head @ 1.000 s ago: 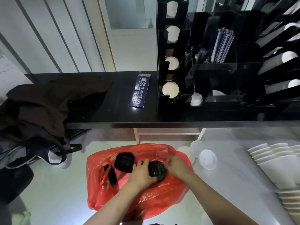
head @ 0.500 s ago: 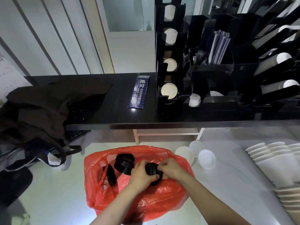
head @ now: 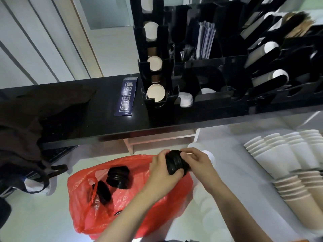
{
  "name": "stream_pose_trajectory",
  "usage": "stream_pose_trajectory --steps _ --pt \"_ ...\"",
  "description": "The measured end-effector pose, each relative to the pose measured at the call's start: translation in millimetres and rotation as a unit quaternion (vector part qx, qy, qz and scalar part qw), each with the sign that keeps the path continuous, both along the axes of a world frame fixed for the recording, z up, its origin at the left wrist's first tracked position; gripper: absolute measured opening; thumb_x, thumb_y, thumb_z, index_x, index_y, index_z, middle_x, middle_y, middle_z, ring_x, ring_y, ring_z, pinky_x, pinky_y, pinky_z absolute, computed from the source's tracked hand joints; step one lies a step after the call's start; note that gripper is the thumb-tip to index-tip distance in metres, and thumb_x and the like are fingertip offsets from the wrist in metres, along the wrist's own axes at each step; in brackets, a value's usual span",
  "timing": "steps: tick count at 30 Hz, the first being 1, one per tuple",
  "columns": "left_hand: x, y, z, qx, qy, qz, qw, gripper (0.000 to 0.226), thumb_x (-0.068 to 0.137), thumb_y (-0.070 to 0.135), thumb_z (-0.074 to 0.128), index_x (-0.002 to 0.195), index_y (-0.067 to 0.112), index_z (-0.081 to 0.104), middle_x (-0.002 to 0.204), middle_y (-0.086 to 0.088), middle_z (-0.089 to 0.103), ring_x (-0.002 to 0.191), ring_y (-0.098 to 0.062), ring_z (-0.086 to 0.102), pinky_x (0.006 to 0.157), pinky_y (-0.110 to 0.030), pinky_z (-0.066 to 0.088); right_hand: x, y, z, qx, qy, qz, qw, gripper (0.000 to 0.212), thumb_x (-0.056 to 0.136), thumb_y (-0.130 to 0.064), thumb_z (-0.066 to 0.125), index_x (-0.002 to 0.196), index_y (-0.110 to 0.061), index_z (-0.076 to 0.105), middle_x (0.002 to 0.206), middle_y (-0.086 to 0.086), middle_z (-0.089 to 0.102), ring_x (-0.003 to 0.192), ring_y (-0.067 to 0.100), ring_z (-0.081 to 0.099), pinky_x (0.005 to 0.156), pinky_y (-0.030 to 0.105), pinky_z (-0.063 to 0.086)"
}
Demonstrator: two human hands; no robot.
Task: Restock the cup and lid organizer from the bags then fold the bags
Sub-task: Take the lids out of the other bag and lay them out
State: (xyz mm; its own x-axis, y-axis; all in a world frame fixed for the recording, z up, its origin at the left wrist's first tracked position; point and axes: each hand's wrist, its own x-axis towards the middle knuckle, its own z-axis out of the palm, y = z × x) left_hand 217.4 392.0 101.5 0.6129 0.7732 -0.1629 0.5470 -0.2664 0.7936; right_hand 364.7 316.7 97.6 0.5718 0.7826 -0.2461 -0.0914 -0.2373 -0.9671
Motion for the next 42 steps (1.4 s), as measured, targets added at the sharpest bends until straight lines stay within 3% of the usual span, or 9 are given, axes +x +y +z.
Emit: stream_pose_trajectory --steps 4,10,15,21,26,29,34,38,42 --pt "51.3 -21.7 1.5 -0.031 0.015 -0.094 0.995 0.079 0.085 0.027 0.068 0.149 0.039 0.024 0.142 0.0 0.023 0.135 -0.025 0.034 0.112 -0.036 0.04 41.0 -34.7 -4.7 0.014 -0.01 -0.086 0.996 0.012 0.1 -0.025 0.065 0.106 -0.022 0.075 0.098 0.002 0.078 0.095 0.017 0.074 0.085 0.038 0.06" --pt "111.9 -44.3 -17.6 -0.034 0.067 -0.165 0.983 0.08 0.085 0.04 0.071 0.15 0.036 0.026 0.139 -0.002 0.03 0.128 -0.029 0.044 0.106 -0.039 0.046 88.2 -82.1 -49.2 -0.051 0.017 -0.172 0.984 0.011 0.098 -0.03 0.066 0.1 -0.024 0.075 0.093 0.0 0.078 0.093 0.023 0.075 0.088 0.047 0.061" --pt "129.1 -50.0 -48.3 0.004 0.14 -0.214 0.967 0.083 0.084 0.045 0.075 0.152 0.022 0.032 0.144 -0.011 0.04 0.131 -0.031 0.047 0.107 -0.038 0.043 96.0 -98.6 -91.8 -0.106 0.033 -0.182 0.977 0.007 0.097 -0.026 0.069 0.098 -0.02 0.074 0.091 0.006 0.078 0.087 0.029 0.075 0.074 0.037 0.055" --pt "124.2 -49.1 -70.5 0.053 0.16 -0.228 0.959 0.083 0.092 0.042 0.071 0.157 0.017 0.028 0.159 -0.01 0.029 0.147 -0.03 0.029 0.118 -0.041 0.031 101.6 -103.6 -122.4 -0.144 -0.004 -0.154 0.978 0.012 0.098 -0.023 0.067 0.1 -0.021 0.078 0.096 -0.005 0.078 0.094 0.021 0.073 0.09 0.044 0.059" --pt "121.7 -48.0 -79.0 0.076 0.152 -0.223 0.96 0.067 0.099 0.035 0.064 0.156 0.018 0.033 0.162 -0.011 0.027 0.15 -0.03 0.028 0.121 -0.044 0.03 111.3 -114.5 -132.0 -0.18 -0.033 -0.145 0.972 0.014 0.097 -0.023 0.067 0.104 -0.023 0.08 0.102 -0.008 0.078 0.098 0.02 0.071 0.095 0.049 0.058" --pt "118.9 -49.9 -82.8 0.122 0.115 -0.209 0.964 0.052 0.098 0.027 0.064 0.146 0.02 0.047 0.151 -0.007 0.037 0.139 -0.028 0.037 0.116 -0.038 0.036 113.7 -120.0 -134.0 -0.184 -0.022 -0.154 0.971 0.013 0.095 -0.021 0.07 0.105 -0.025 0.077 0.105 -0.007 0.077 0.1 0.02 0.071 0.096 0.05 0.058" --pt "104.6 -67.7 -77.1 0.225 0.023 -0.239 0.944 0.024 0.096 0.026 0.063 0.12 0.022 0.064 0.113 0.003 0.048 0.108 -0.018 0.044 0.095 -0.03 0.042 105.4 -137.2 -116.6 -0.167 -0.021 -0.171 0.971 0.017 0.096 -0.019 0.068 0.112 -0.02 0.074 0.105 -0.002 0.076 0.093 0.02 0.073 0.091 0.044 0.06" --pt "90.9 -88.9 -83.8 0.206 0.035 -0.303 0.93 0.019 0.098 0.026 0.059 0.116 0.023 0.062 0.109 0.005 0.047 0.103 -0.017 0.042 0.087 -0.034 0.048 90.3 -166.7 -101.0 -0.162 -0.018 -0.179 0.97 0.014 0.097 -0.015 0.067 0.108 -0.019 0.074 0.101 0.0 0.075 0.085 0.018 0.074 0.071 0.029 0.058" --pt "82.8 -98.0 -92.1 0.173 0.09 -0.333 0.922 0.025 0.097 0.029 0.055 0.121 0.023 0.059 0.113 0.004 0.046 0.106 -0.018 0.041 0.091 -0.04 0.047 73.4 -197.7 -98.4 -0.213 -0.036 -0.171 0.961 0.008 0.096 -0.02 0.07 0.103 -0.023 0.073 0.097 -0.001 0.076 0.078 0.014 0.074 0.072 0.031 0.058"
